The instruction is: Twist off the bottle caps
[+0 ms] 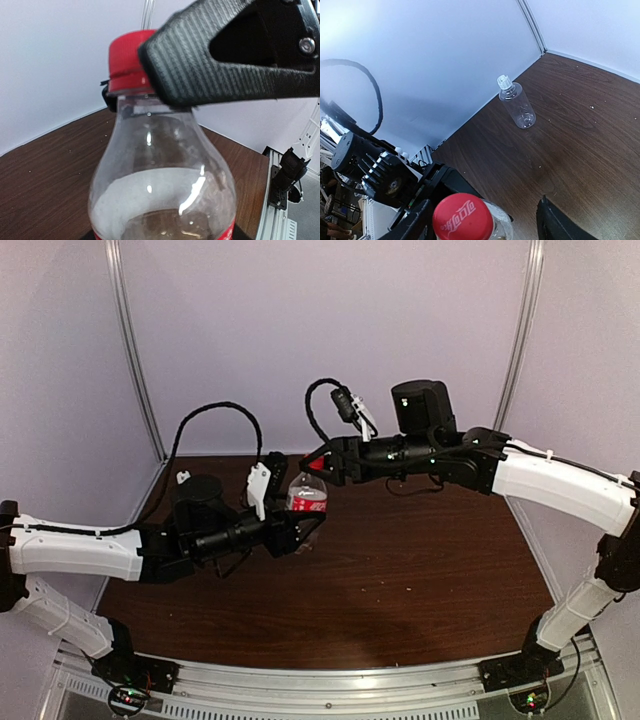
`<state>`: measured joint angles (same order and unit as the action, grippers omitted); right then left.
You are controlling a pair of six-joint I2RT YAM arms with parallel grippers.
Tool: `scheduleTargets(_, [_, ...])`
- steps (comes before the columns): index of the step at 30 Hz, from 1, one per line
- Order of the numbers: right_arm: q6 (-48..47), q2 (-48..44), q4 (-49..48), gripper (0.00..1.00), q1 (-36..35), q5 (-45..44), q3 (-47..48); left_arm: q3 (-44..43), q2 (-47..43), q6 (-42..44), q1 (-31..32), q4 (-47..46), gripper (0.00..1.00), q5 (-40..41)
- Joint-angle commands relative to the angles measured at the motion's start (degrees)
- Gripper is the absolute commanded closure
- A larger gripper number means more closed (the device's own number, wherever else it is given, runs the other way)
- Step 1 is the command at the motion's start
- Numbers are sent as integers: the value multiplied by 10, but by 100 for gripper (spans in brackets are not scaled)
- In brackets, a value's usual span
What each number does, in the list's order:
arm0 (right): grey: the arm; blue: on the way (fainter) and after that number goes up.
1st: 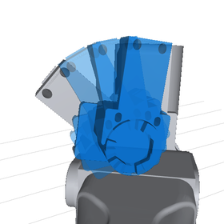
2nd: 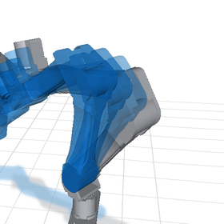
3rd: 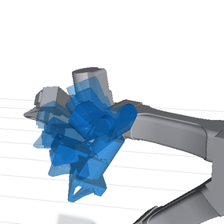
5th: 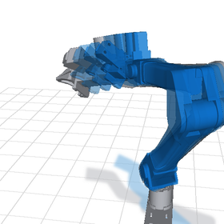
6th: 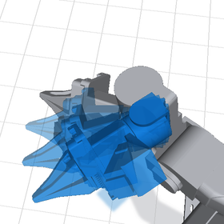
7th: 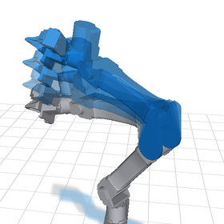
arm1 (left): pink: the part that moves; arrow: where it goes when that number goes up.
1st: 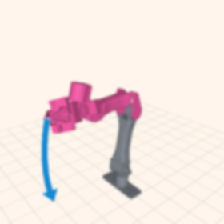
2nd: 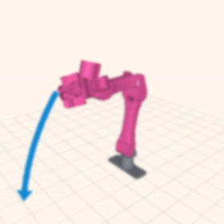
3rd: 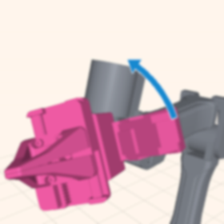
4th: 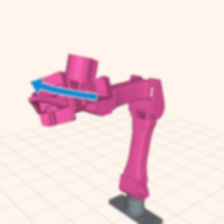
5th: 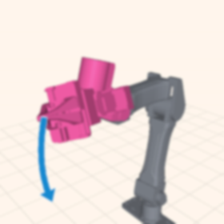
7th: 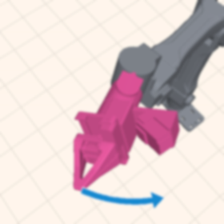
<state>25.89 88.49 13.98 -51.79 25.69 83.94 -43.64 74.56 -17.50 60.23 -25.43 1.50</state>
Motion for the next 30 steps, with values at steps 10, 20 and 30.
scheduleTargets(10, [-9,-3,-22,43,-3,10,14,0,-12,15,3,-16,72,6])
scheduleTargets(20, [-12,-5,-29,38,-3,18,18,-2,-10,17,3,-12,73,6])
scheduleTargets(30, [-17,-5,-29,46,-3,18,24,-2,-9,17,3,-11,73,6])
